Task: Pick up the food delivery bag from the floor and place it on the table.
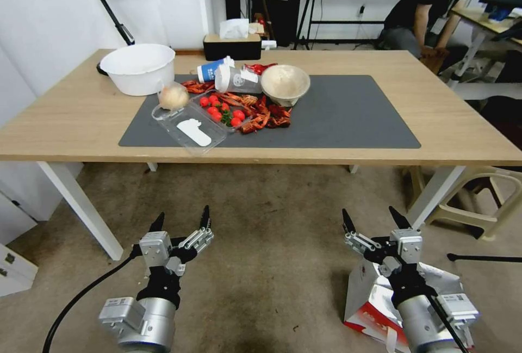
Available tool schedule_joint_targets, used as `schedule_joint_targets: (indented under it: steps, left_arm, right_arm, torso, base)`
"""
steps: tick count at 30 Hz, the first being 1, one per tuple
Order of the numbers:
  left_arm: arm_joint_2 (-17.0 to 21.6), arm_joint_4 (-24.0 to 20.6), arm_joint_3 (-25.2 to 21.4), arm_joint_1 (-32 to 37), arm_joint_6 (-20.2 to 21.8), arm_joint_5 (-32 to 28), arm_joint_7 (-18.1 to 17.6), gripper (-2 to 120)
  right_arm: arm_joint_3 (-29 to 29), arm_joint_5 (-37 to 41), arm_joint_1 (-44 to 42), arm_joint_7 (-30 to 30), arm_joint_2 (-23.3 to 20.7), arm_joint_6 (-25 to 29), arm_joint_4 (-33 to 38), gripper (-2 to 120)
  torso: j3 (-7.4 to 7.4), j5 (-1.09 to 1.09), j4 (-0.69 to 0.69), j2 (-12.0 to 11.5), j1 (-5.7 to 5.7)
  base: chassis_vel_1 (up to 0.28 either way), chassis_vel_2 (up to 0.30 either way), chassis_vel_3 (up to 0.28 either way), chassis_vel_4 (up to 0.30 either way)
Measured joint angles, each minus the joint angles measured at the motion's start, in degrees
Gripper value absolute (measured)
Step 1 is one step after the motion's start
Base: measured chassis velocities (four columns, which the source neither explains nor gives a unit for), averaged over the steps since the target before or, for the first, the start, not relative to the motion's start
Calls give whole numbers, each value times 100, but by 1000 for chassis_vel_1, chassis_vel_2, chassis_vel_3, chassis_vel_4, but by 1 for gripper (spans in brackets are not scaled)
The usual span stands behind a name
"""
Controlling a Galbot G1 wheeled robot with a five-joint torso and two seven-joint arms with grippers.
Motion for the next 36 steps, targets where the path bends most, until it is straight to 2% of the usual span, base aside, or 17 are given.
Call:
schedule_joint_targets:
  steps: [12,36]
  left_arm:
    - [153,46,-63,-33,9,38,17,100]
    - [133,102,-55,-49,-20,36,37,100]
  right_arm:
    - [10,0,-16,-18,7,19,-14,100]
    - [24,4,0,-19,2,20,-59,100]
  torso:
    - [-191,0,0,-309,-117]
    - [-538,0,0,-865,-327]
  base:
    - [0,0,0,0]
    - [0,0,0,0]
